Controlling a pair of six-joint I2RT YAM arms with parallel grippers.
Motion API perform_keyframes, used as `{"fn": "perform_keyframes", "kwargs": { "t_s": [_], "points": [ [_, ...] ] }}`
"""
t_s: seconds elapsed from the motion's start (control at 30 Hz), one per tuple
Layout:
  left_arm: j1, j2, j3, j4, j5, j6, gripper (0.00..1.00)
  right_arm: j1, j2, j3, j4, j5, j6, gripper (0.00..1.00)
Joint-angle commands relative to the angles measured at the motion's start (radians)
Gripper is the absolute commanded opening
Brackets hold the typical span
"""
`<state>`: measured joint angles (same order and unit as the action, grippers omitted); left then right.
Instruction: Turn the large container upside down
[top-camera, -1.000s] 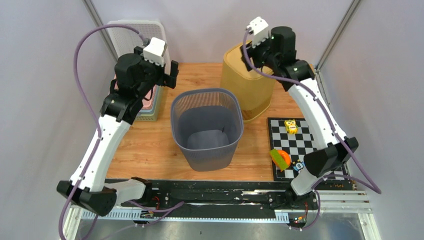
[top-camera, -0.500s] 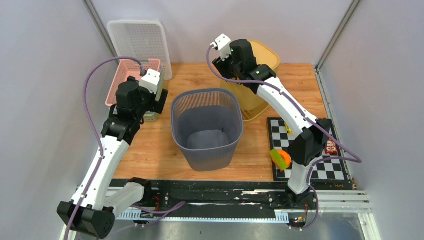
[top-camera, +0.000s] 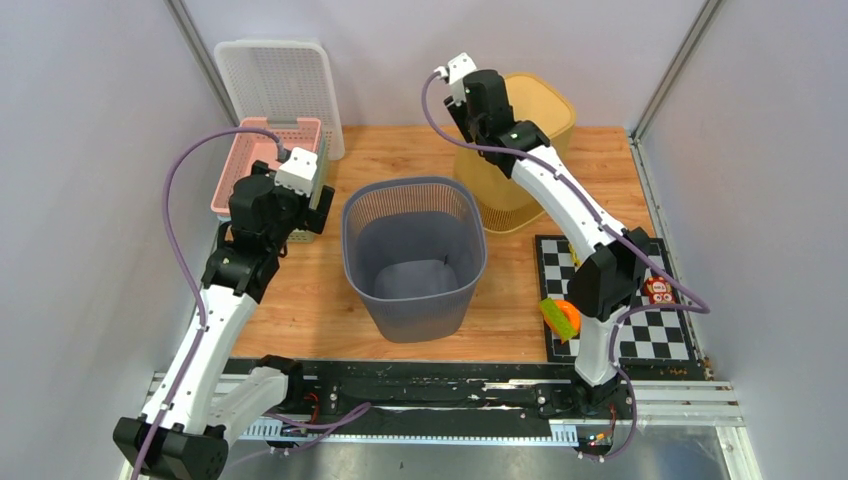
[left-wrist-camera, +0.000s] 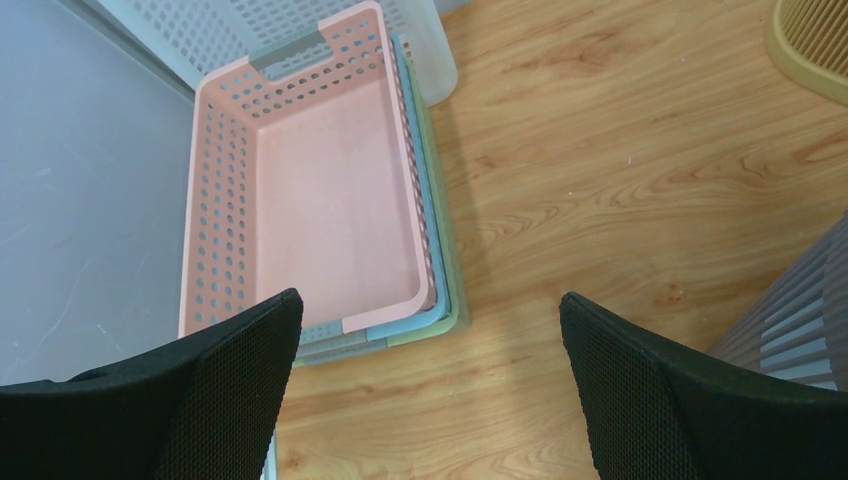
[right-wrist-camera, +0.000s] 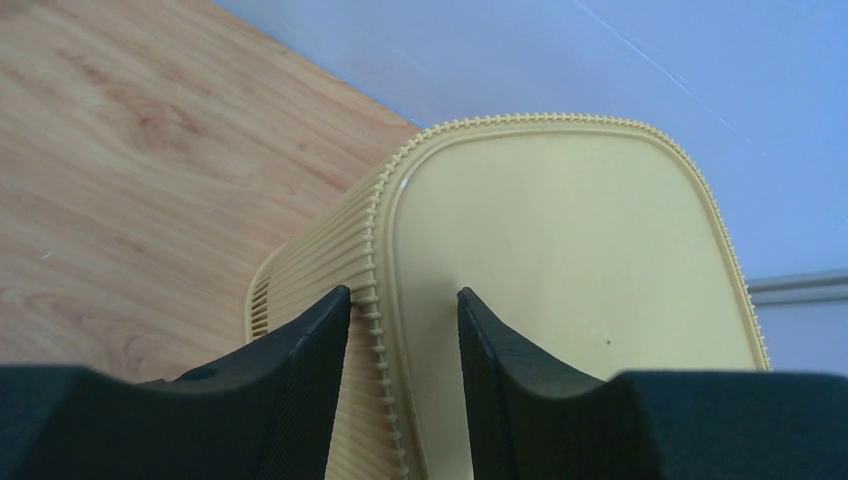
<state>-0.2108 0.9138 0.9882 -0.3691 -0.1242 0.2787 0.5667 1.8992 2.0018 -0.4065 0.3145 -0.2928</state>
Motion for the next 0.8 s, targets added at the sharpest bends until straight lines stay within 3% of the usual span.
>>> {"fn": "perform_keyframes", "kwargs": {
  "t_s": [0.0,0.77],
  "points": [
    [0.01,-0.025,-0.017,0.03,0.002,0.006,1.0,-0.084,0.065,0.039,-0.048,0.114,0.072,0.45],
    [0.01,-0.016,-0.025,0.03,0.02,0.013,1.0,-0.378,0.153,0.088,0.052,0.328,0.285,0.34]
  ]
}}
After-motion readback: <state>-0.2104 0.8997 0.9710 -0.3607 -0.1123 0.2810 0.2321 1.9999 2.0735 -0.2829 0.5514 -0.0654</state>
